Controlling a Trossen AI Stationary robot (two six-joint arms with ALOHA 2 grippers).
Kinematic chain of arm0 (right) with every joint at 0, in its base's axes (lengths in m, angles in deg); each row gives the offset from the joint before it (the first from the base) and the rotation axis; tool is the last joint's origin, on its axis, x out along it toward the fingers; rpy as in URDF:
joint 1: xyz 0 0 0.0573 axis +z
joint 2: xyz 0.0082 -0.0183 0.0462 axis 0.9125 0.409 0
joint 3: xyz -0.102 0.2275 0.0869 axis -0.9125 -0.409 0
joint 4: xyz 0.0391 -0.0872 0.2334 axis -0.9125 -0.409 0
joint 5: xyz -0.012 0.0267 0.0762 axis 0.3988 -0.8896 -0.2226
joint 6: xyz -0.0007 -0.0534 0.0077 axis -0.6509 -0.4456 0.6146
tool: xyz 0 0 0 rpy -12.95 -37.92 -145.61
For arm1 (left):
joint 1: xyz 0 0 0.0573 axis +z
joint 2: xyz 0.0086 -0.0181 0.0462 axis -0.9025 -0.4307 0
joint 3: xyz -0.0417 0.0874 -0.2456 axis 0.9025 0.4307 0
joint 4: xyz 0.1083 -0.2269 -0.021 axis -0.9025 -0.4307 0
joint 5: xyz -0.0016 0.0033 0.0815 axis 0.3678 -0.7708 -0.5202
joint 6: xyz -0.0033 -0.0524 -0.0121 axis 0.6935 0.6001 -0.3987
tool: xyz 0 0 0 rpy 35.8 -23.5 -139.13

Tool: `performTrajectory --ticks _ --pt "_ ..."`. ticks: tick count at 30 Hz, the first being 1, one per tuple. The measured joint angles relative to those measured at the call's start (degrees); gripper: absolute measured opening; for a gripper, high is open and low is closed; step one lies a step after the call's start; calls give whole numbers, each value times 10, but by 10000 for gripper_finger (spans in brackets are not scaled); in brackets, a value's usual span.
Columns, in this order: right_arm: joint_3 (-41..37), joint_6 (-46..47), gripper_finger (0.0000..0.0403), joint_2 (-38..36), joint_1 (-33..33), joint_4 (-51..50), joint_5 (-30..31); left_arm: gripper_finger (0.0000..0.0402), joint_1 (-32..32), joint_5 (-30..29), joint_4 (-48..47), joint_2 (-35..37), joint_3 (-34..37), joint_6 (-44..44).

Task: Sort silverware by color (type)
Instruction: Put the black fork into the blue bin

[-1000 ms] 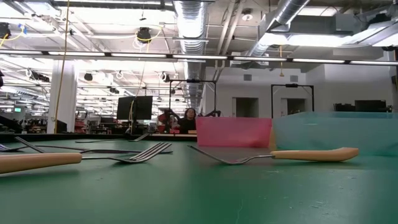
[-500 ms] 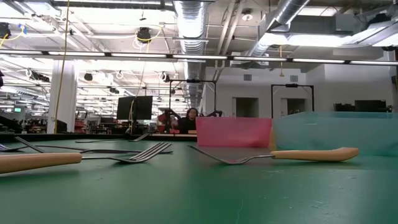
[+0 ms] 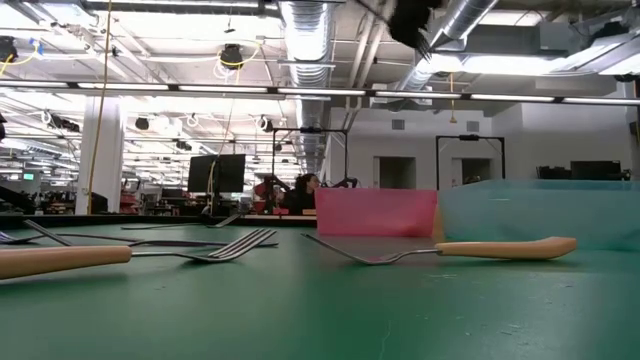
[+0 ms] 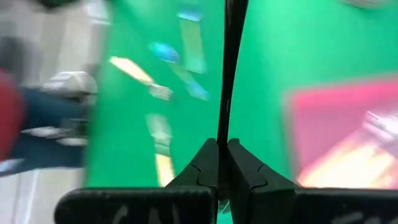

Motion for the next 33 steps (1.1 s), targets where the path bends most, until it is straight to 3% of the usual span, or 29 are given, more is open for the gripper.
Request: performTrajectory --ticks 4,10,14,24,33 --pt "-1 5 31 -11 -22 -80 102 130 8 -34 -47 0 0 4" --pt "-14 28 31 -38 -30 -147 179 130 13 -41 -81 0 0 6" --pt "-103 51 31 -98 -36 -120 183 130 12 -41 -96 0 0 7" --pt "-388 220 32 -275 -25 37 199 130 12 -62 -117 1 0 8" --pt "-492 300 32 -275 -1 9 257 130 12 -102 -122 1 0 8"
